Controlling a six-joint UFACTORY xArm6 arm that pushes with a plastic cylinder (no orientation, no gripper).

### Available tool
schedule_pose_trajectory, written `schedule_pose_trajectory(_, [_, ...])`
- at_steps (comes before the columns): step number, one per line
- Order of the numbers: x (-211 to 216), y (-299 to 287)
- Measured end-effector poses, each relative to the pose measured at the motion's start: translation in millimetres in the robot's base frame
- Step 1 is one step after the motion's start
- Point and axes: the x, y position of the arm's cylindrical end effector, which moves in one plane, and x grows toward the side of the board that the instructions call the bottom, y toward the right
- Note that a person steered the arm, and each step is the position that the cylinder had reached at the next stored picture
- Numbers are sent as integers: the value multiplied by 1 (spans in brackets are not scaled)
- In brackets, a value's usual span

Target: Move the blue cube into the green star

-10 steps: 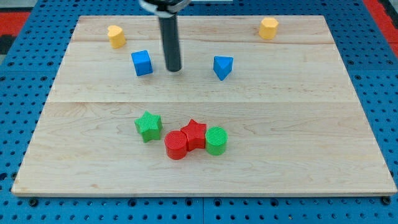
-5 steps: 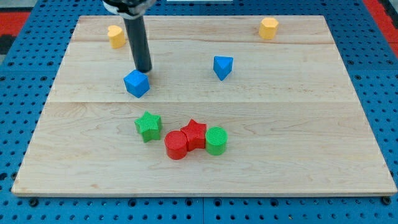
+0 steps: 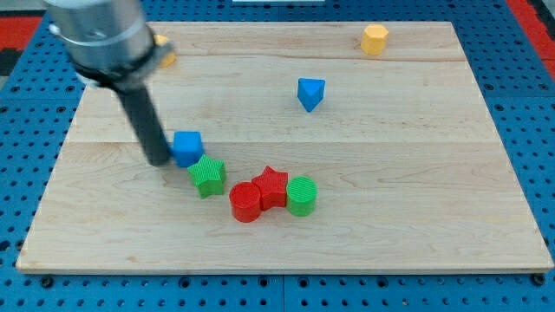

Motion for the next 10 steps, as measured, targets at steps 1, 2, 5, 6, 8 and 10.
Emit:
schedule_pose_trajectory(1, [-14,9])
schedule_pose_trajectory(2, [-61,-40])
schedule_pose_trajectory(5, [-48,87])
schedule_pose_trajectory(6, [-67,178])
schedule_pose_trajectory(8, [-152,149])
schedule_pose_trajectory(10, [-146,139])
